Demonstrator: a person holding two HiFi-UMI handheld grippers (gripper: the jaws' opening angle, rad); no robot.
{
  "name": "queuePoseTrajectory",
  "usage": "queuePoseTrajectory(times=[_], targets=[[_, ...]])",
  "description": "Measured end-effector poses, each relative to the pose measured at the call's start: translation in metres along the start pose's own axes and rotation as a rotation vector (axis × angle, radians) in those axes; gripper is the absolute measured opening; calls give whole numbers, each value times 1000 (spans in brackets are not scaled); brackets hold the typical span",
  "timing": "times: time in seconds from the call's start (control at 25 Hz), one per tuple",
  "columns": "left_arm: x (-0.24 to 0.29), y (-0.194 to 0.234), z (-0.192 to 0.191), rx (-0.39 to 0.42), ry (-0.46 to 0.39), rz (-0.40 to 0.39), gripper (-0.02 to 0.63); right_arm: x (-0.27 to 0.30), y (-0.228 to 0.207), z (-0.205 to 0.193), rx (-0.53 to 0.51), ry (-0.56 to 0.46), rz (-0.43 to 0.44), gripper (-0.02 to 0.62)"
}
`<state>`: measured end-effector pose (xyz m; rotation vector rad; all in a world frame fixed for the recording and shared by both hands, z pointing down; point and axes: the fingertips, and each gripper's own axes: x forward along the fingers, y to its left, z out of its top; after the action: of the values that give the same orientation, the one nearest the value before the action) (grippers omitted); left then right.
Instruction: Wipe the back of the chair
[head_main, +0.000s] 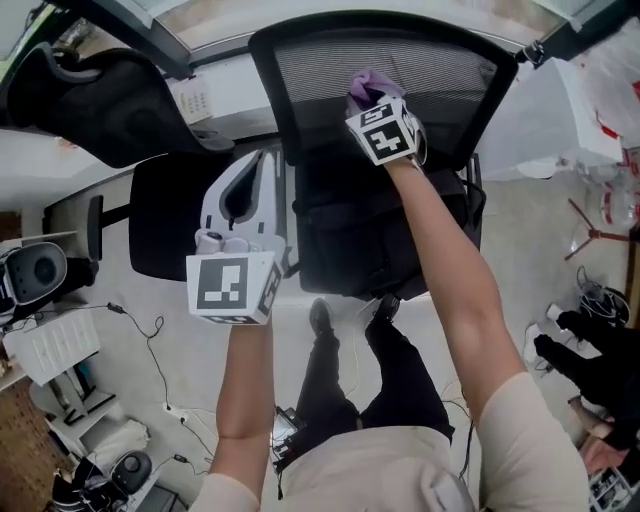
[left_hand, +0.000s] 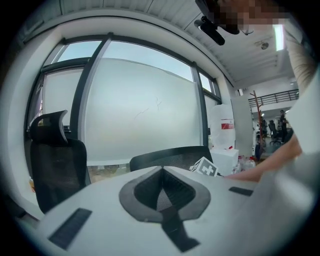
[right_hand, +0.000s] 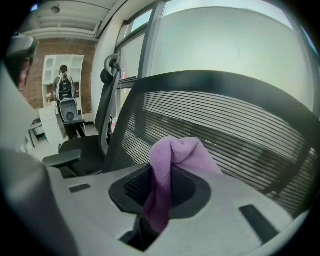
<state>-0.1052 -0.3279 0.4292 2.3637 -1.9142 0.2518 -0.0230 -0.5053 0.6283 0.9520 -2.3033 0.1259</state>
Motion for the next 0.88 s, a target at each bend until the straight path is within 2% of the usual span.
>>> queuePoseTrajectory(times=[0.12,0.44,0.56,0.88], targets=[[-16,13,12,4,-3,15,9,-6,15,15,-32,11,36,67],[-65,47,49,58,-3,31,9,-63,37,74,-66,-33,20,67],[-85,55,69,101,-38,25,9,-106,41,101,-61,-72,-12,67],[-146,55,124,123,-97,-7,9,-248,56,170,-59,-213,-93,68]])
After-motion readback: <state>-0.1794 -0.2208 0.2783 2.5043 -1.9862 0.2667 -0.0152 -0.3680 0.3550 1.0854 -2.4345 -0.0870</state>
